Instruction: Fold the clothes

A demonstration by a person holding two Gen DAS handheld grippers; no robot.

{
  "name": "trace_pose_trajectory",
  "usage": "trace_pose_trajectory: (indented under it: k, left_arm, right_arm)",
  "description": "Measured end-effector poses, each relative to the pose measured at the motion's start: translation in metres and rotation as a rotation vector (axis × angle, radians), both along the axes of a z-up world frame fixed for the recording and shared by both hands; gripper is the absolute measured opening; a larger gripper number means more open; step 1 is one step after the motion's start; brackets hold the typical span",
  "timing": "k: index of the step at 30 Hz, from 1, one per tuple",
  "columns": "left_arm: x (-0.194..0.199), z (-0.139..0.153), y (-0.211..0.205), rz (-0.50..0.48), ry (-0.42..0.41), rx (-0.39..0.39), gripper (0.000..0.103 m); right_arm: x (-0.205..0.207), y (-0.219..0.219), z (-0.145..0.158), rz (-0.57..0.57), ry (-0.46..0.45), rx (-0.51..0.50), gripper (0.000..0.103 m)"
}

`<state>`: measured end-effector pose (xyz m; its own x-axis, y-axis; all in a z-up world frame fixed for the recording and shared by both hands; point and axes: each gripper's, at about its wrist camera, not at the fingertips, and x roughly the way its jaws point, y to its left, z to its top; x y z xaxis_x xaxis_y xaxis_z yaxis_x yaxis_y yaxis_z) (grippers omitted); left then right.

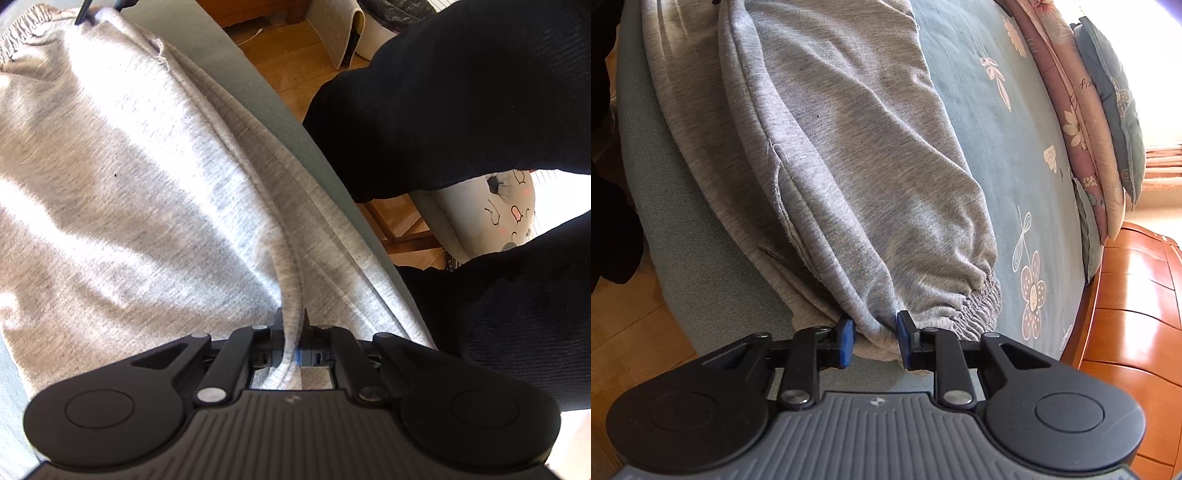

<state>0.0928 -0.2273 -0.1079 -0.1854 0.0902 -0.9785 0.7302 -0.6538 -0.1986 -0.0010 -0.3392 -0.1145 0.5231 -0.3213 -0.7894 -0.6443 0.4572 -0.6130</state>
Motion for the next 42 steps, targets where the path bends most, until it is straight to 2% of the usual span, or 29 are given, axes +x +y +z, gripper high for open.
trace_pose_trajectory:
  k: [2, 5, 8, 15, 21, 24, 29, 32, 36, 39, 41, 42]
  left_arm:
    - [-0.003, 0.005, 0.002, -0.029, -0.005, -0.014, 0.002]
    - [-0.002, 0.001, 0.002, -0.017, -0.011, -0.009, 0.002]
    - [0.0, -0.004, -0.001, 0.027, 0.004, -0.004, 0.002]
    - [0.005, 0.007, 0.007, 0.092, 0.0, -0.041, 0.002]
    - [0.003, 0.006, 0.012, 0.14, -0.035, -0.066, 0.002]
    - [-0.001, 0.016, 0.014, 0.145, -0.049, -0.09, 0.002]
    - [-0.006, 0.032, 0.017, 0.165, -0.062, -0.132, 0.003]
    - [-0.004, 0.032, 0.017, 0.208, -0.059, -0.135, 0.002]
    - [-0.006, 0.032, 0.016, 0.22, -0.05, -0.138, 0.002]
    - [-0.012, 0.017, 0.002, 0.224, -0.054, -0.133, 0.003]
    - [-0.015, 0.007, 0.002, 0.22, -0.079, -0.138, 0.004]
    - [-0.013, 0.007, 0.0, 0.246, -0.078, -0.135, 0.004]
  right_arm:
    - [0.008, -0.005, -0.002, -0.023, 0.002, 0.001, 0.015]
    - [0.011, -0.008, 0.0, -0.063, 0.025, 0.019, 0.015]
    - [0.011, -0.008, 0.005, -0.095, 0.054, 0.04, 0.018]
    - [0.008, -0.013, 0.029, -0.201, 0.071, 0.035, 0.019]
    - [0.024, -0.008, 0.054, -0.302, 0.036, 0.171, 0.019]
    - [0.035, -0.003, 0.063, -0.35, 0.039, 0.283, 0.019]
    - [0.048, 0.005, 0.073, -0.372, 0.045, 0.392, 0.019]
    - [0.056, 0.013, 0.07, -0.374, 0.056, 0.445, 0.019]
    - [0.061, 0.023, 0.062, -0.351, 0.082, 0.506, 0.019]
    - [0.064, 0.024, 0.044, -0.373, 0.172, 0.547, 0.019]
    - [0.066, 0.021, 0.024, -0.416, 0.249, 0.53, 0.021]
    - [0.066, 0.02, 0.019, -0.428, 0.256, 0.515, 0.021]
